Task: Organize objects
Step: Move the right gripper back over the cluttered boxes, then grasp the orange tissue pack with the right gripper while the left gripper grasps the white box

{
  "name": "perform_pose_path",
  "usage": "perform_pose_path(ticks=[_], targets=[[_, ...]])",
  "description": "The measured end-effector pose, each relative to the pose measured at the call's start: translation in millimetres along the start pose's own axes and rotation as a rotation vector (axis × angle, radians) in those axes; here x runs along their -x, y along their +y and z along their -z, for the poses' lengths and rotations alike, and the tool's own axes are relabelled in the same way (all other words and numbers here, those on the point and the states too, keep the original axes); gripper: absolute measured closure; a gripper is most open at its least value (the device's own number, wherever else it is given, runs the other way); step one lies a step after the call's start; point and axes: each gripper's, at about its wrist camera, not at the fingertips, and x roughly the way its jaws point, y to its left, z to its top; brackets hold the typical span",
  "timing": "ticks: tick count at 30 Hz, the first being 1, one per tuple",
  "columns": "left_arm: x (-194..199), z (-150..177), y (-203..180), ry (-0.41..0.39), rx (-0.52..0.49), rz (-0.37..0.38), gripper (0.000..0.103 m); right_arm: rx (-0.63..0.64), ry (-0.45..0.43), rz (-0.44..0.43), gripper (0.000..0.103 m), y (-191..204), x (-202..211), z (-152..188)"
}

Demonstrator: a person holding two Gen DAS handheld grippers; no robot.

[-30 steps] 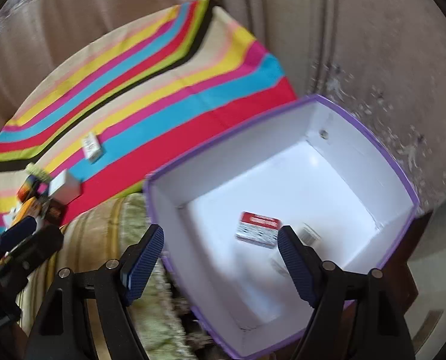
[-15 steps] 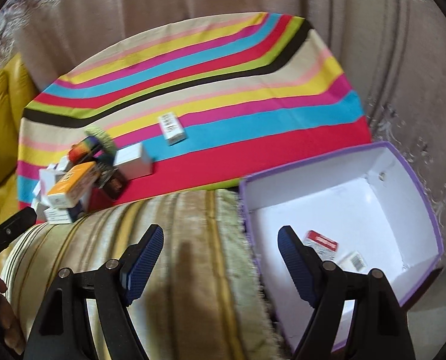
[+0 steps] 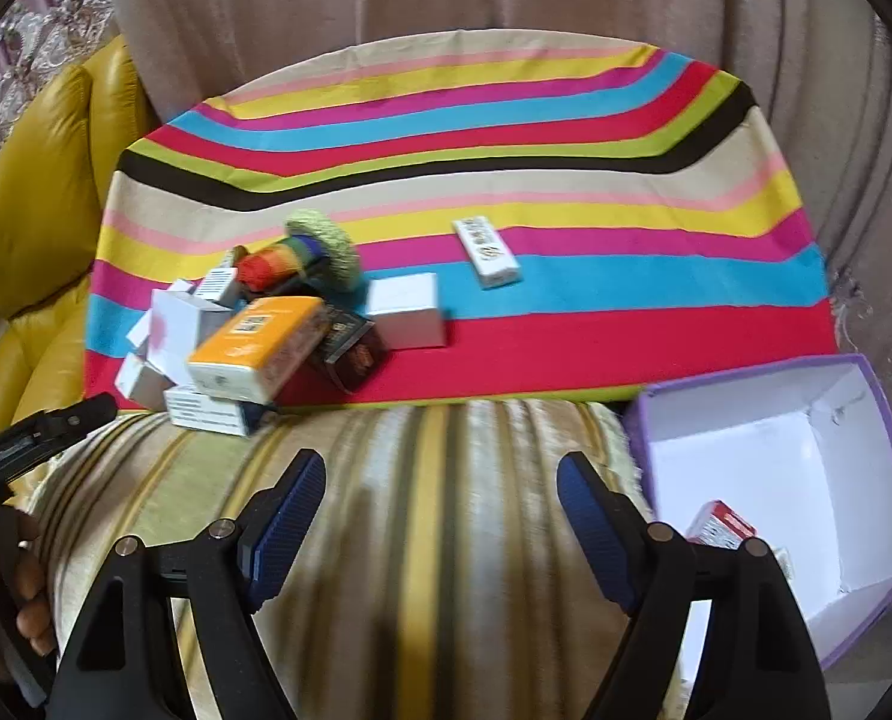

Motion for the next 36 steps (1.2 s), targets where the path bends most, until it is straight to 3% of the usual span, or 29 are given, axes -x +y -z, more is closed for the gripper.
perform_pose_path(ticks=[11, 15, 17, 20, 22, 36], targets=[[-50.7, -30.1, 8.7, 0.132, -0.104, -0.079, 0.022, 0.048, -0.027, -0.057, 0.020, 45.8, -10.7, -20.2], [-56.9, -31.5, 8.1, 0.142, -0.122, -0.096, 0.022, 0.055, -0.018, -0.065, 0.020, 53.4, -18.9, -26.8], [-57.5, -30.8, 6.8, 0.141, -0.133, -0.100, 0.027, 0.055, -0.014, -0.068, 0.019, 56.9, -22.3, -29.9], [-61.7, -28.0, 5.9, 0.156, -0.144, -0.101, 0.048, 0.059, -0.008, -0.069, 0.019, 62.2, -27.5, -33.7], [-66.1, -29.0, 5.0, 0.169, -0.142, -0.099, 0.054, 0.057, -0.002, -0.069, 0.019, 66.5, -32.1, -37.2], [-47.2, -14.9, 3.3, 0.100, -0.155, -0.132, 0.055, 0.091, 0.025, 0.001, 0.018, 94.7, -63.9, -55.9]])
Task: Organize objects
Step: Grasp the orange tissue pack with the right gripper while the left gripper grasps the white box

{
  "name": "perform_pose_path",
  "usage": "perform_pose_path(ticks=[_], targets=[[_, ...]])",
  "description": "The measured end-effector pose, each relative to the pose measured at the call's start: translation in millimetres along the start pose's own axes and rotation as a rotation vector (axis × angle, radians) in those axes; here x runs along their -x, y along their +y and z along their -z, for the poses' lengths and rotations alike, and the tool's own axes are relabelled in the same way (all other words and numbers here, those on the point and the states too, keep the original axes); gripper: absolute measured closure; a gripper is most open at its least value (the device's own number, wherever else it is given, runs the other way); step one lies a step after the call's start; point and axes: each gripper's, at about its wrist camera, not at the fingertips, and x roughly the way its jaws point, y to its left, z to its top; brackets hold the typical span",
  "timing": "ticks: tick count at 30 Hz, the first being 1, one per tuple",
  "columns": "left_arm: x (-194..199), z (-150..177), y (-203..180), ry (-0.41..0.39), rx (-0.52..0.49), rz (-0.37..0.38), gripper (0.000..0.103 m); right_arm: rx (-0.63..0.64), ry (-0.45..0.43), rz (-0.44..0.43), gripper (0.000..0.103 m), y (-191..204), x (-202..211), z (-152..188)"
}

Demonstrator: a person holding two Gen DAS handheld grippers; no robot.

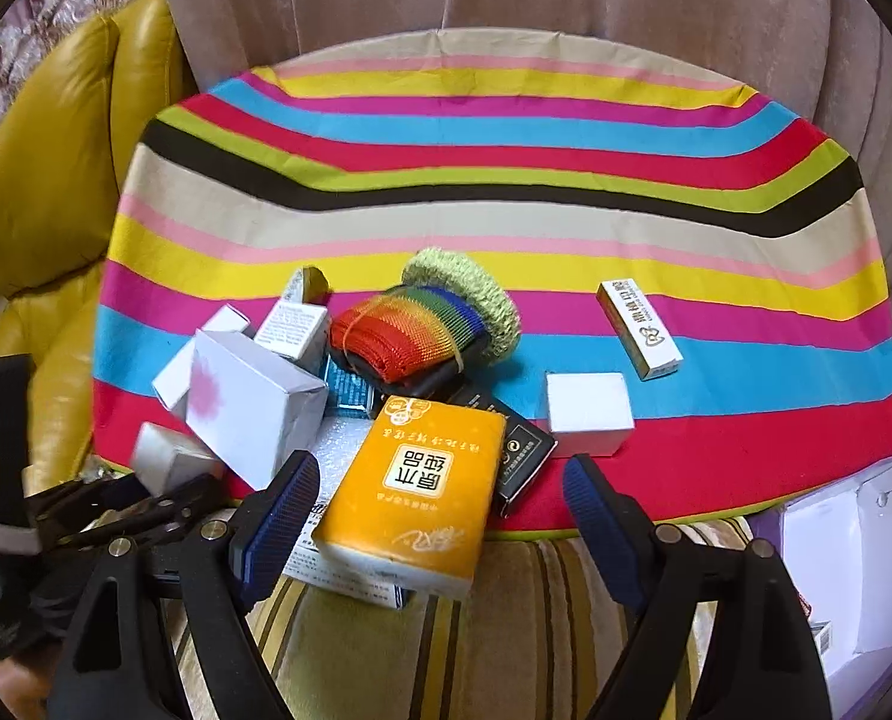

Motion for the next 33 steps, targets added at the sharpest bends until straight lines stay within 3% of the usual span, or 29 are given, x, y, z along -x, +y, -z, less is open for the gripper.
perform_pose_path(ticks=[6, 8, 10, 12, 20, 33], targets=[[14.8, 8.9, 2.9, -0.041, 0.030, -0.006, 0.055, 0.032, 0.022, 0.042, 0.020, 7.2, -13.7, -1.3], [20.8, 13.9, 6.6, -0.056, 0.050, -0.002, 0.056, 0.037, 0.027, 0.050, 0.028, 7.7, -16.4, -0.5], [26.2, 18.0, 6.1, -0.077, 0.071, 0.019, 0.056, 0.044, 0.031, 0.040, 0.045, 8.3, -18.1, 0.4], [31.9, 19.3, 4.2, -0.099, 0.093, 0.027, 0.056, 0.044, 0.027, 0.044, 0.050, 7.4, -17.6, 1.7], [52.6, 27.1, -13.3, -0.196, 0.097, 0.026, 0.056, 0.038, -0.018, 0.031, 0.050, -0.5, -4.9, 6.4], [64.6, 26.3, -48.5, -0.224, 0.029, 0.050, 0.056, 0.000, -0.049, 0.060, 0.050, -32.9, 13.2, 19.9]])
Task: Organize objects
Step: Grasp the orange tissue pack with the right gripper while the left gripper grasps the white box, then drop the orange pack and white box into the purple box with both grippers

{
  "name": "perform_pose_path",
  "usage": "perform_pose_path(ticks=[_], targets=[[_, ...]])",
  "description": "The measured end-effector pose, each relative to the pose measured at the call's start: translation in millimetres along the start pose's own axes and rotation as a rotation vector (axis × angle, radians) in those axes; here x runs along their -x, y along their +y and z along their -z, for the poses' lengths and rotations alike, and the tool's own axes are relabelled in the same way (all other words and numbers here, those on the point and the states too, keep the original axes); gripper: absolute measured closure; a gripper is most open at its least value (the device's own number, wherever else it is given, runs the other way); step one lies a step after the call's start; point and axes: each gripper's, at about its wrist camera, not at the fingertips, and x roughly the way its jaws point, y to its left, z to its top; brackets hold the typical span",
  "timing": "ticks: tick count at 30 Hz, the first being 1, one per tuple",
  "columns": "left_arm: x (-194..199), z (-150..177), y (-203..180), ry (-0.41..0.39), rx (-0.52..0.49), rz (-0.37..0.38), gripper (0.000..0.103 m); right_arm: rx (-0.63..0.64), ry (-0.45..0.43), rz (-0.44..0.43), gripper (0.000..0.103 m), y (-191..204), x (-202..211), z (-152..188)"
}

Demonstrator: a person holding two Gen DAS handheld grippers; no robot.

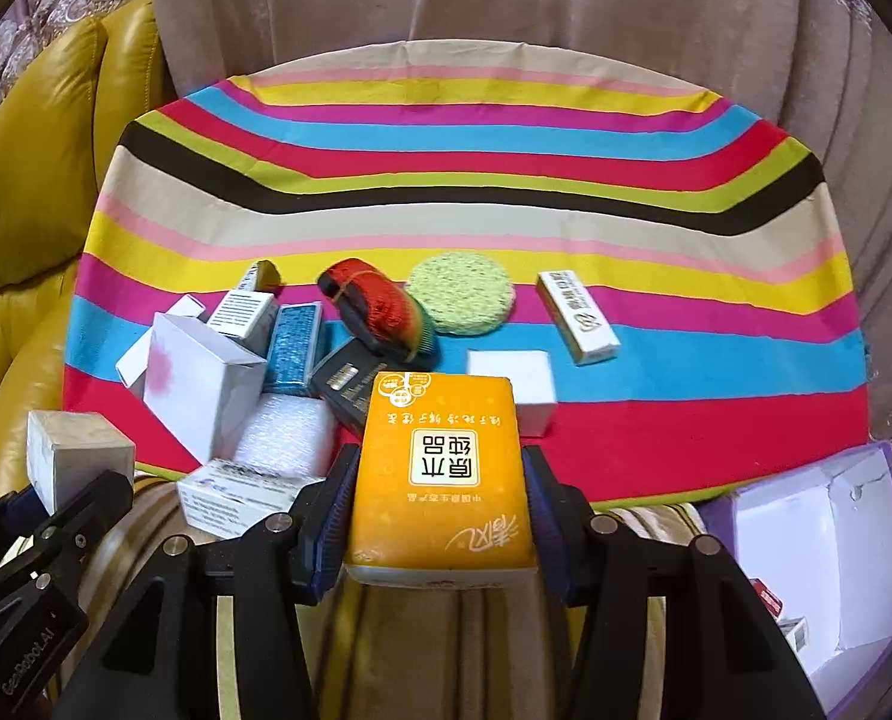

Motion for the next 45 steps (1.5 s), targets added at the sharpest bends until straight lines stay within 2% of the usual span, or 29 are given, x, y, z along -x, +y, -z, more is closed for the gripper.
perform_pose_path(ticks=[21, 27, 45], targets=[[-7.3, 0.5, -70.2, 0.030, -0.101, 0.106, 0.056, -0.119, -0.002, 0.096, 0.050, -70.5, 20.3, 25.5], [-11.9, -0.6, -99.2, 0.037, -0.157, 0.131, 0.056, -0.172, 0.002, 0.112, 0.050, -92.0, 25.7, 32.7], [-31.3, 3.9, -188.3, 0.118, -0.282, 0.290, 0.056, -0.414, 0.027, 0.247, 0.050, -170.3, 45.2, 64.0]])
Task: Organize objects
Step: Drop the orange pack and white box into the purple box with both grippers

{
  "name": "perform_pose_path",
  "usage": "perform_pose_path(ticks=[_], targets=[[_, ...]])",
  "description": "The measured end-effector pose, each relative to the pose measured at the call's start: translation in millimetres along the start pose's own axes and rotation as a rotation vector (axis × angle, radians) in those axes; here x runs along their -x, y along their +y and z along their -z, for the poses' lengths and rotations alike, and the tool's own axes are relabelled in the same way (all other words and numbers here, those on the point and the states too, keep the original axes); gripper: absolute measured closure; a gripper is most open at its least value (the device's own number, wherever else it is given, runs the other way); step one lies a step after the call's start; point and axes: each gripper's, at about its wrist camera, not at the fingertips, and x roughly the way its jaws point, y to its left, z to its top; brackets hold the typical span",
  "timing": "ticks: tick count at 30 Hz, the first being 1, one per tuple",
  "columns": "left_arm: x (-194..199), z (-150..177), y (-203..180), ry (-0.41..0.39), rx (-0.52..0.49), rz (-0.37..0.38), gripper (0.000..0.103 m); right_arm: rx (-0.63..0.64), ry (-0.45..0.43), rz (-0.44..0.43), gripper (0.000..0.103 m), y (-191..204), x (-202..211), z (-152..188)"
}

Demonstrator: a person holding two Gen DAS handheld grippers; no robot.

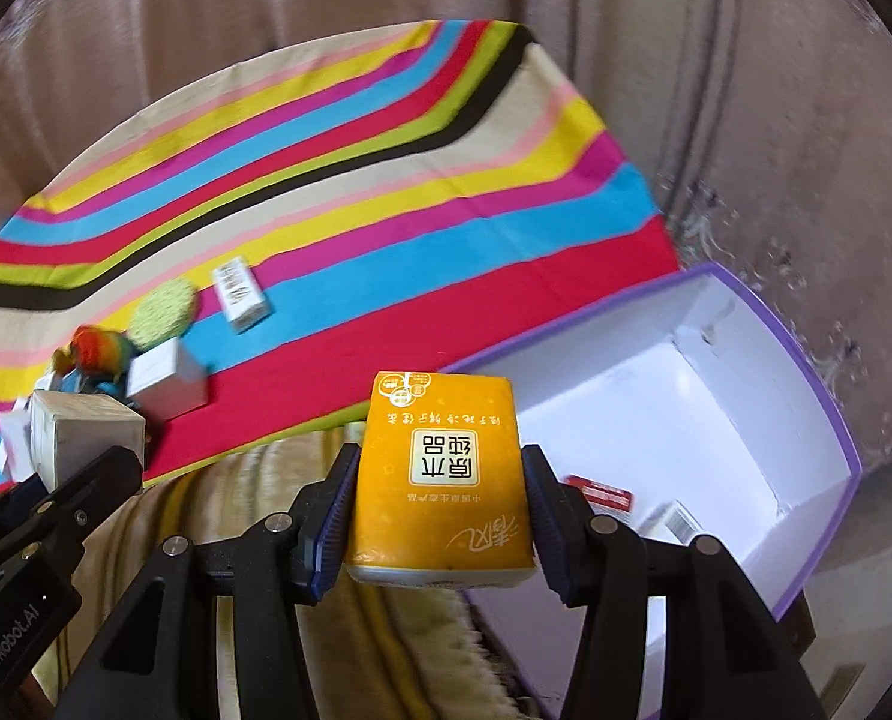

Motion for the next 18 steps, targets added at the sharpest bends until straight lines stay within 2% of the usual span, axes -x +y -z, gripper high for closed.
perform_pose_path(ticks=[10, 15, 18], targets=[[-20.4, -5.3, -32.5, 0.035, -0.052, 0.087, 0.056, -0.191, 0.036, 0.054, 0.050, -52.2, -2.8, 7.1], [-28.5, -9.4, -52.3, 0.040, -0.091, 0.149, 0.056, -0.243, 0.037, 0.074, 0.049, -66.9, -1.3, 11.2], [-33.6, -11.1, -66.7, 0.046, -0.123, 0.204, 0.056, -0.280, 0.040, 0.092, 0.043, -74.1, -0.6, 14.1]])
